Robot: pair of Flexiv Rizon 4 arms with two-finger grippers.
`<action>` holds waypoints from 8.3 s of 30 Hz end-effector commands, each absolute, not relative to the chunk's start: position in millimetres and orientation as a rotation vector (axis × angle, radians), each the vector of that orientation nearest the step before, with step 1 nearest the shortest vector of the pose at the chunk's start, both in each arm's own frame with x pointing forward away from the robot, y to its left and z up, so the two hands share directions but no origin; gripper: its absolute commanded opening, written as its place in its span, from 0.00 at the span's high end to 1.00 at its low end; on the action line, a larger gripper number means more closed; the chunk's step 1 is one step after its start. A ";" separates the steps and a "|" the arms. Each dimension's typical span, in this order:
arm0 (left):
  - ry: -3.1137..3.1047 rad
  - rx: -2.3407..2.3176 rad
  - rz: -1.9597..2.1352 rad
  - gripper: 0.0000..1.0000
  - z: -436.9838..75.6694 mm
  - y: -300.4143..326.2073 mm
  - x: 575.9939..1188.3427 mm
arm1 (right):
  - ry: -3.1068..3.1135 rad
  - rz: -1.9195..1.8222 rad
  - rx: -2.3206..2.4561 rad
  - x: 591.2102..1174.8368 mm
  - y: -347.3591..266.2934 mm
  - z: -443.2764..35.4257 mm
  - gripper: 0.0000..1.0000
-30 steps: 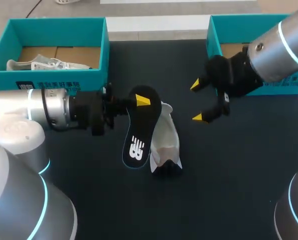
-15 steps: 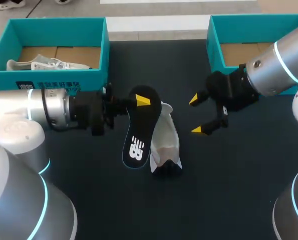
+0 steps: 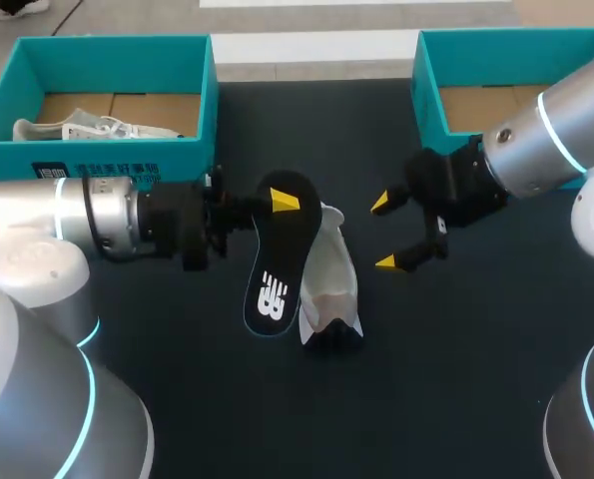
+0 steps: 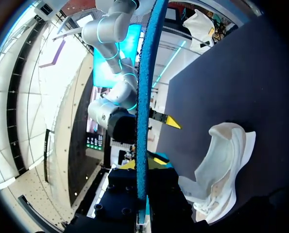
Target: Take the shoe out of the shoebox, open the shoe tongue, remove and reinsert the insole, then place the shoe into the shoebox
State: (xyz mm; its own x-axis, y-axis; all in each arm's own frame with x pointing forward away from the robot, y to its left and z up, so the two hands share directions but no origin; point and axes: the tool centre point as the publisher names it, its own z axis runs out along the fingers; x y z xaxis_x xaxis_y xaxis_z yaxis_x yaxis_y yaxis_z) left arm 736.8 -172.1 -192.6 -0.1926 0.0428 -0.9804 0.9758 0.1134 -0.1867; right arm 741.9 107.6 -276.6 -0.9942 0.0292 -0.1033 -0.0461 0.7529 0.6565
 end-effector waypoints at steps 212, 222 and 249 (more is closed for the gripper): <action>2.010 0.621 -1.566 0.60 -317.0 -208.6 715.0 | 2.714 0.923 -0.226 755.9 128.8 -350.3 0.00; 1.996 0.627 -1.603 0.70 -315.5 -207.6 706.9 | 2.714 0.923 -0.226 755.9 128.8 -350.3 0.00; 1.934 0.623 -1.523 1.00 -349.9 -208.0 733.6 | 2.714 0.923 -0.226 755.9 128.8 -350.3 0.00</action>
State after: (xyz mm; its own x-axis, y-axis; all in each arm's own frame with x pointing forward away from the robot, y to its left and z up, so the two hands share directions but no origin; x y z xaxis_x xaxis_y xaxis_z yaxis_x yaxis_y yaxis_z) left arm 732.0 -203.1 -342.2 -0.7193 0.0180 -0.6945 0.6777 0.2380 -0.6958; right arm 756.7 127.2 -349.7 -0.9531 -0.0640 -0.2960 -0.2319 0.7828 0.5775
